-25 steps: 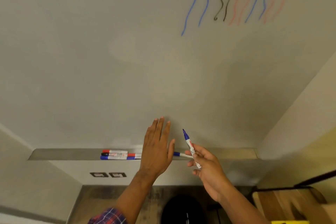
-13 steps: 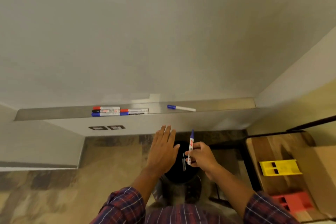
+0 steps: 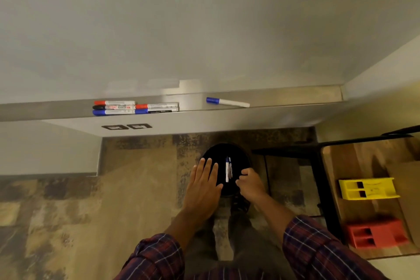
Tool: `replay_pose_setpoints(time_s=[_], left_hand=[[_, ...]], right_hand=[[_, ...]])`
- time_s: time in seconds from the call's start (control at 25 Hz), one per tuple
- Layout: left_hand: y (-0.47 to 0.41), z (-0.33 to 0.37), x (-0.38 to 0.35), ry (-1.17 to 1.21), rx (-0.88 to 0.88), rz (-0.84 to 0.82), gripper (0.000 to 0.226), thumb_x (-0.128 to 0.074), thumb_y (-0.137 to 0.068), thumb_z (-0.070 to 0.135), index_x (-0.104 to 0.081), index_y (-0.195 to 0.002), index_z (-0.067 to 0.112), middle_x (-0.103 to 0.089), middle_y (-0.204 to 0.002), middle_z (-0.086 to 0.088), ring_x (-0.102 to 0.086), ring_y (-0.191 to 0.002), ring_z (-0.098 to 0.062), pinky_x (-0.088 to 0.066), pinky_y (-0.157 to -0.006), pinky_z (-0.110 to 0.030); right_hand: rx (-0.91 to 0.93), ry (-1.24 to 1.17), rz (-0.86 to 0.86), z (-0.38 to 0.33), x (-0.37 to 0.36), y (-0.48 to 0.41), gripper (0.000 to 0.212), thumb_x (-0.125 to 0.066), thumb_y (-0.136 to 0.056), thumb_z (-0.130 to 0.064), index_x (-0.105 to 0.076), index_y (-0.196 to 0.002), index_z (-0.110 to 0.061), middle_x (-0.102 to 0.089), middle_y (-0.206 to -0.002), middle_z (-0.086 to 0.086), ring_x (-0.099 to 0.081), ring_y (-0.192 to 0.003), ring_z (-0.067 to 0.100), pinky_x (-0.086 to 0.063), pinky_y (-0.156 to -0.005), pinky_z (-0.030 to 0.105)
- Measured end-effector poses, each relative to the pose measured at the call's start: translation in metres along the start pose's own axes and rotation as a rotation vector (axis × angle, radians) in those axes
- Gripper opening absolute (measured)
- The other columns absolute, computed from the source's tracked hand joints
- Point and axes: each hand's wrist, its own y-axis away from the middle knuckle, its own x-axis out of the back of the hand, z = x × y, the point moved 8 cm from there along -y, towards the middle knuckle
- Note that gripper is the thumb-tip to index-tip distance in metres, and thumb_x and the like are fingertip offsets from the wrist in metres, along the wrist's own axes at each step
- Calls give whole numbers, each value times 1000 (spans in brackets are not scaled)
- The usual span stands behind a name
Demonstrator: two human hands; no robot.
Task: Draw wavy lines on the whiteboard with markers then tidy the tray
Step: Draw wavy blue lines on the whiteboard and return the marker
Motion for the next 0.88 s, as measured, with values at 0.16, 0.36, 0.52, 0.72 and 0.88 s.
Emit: replay_pose_setpoints(time_s=[0.16, 0.36, 0.52, 0.72, 0.88], left_hand=[[0, -7, 2, 3, 20, -12, 67, -43, -110, 43, -27, -165, 8, -22, -174, -18, -12, -163, -36, -9, -132, -52], [-10, -8, 12, -13, 39, -2, 66, -33, -110, 44, -29, -164, 6, -26, -172, -20, -18, -162, -38, -18, -131, -54], [-23, -9, 25, 6, 35, 50, 68, -26, -108, 46, -30, -163, 7, -29, -171, -20, -22, -161, -38, -23, -130, -55], [-49, -10, 63, 49, 44, 139, 69, -26, -108, 47, -26, -164, 8, -20, -174, -19, -14, -163, -36, -20, -131, -56], [-72, -17, 92, 51, 60, 184, 68, -32, -110, 47, -18, -166, 12, -9, -177, -16, -1, -164, -34, -8, -133, -54]], right_hand=[[50, 60, 17, -14, 10, 12, 40, -64, -99, -19, -51, -137, -18, -64, -120, 4, -64, -95, 18, -57, -77, 36], [172, 72, 49, -36, 22, 20, 37, -60, -103, -18, -50, -139, -15, -60, -137, 5, -58, -100, 17, -47, -74, 25], [300, 21, 131, -65, 39, 30, 35, -58, -102, -14, -54, -137, -14, -63, -134, 4, -59, -102, 11, -44, -71, 12], [599, -32, 250, -138, 65, 49, 29, -61, -100, -13, -60, -129, -14, -67, -124, 1, -63, -106, 10, -52, -90, 19], [777, 75, 324, -194, 81, 50, 29, -59, -101, -14, -60, -130, -12, -65, -127, 4, -61, -113, 16, -54, -99, 32]])
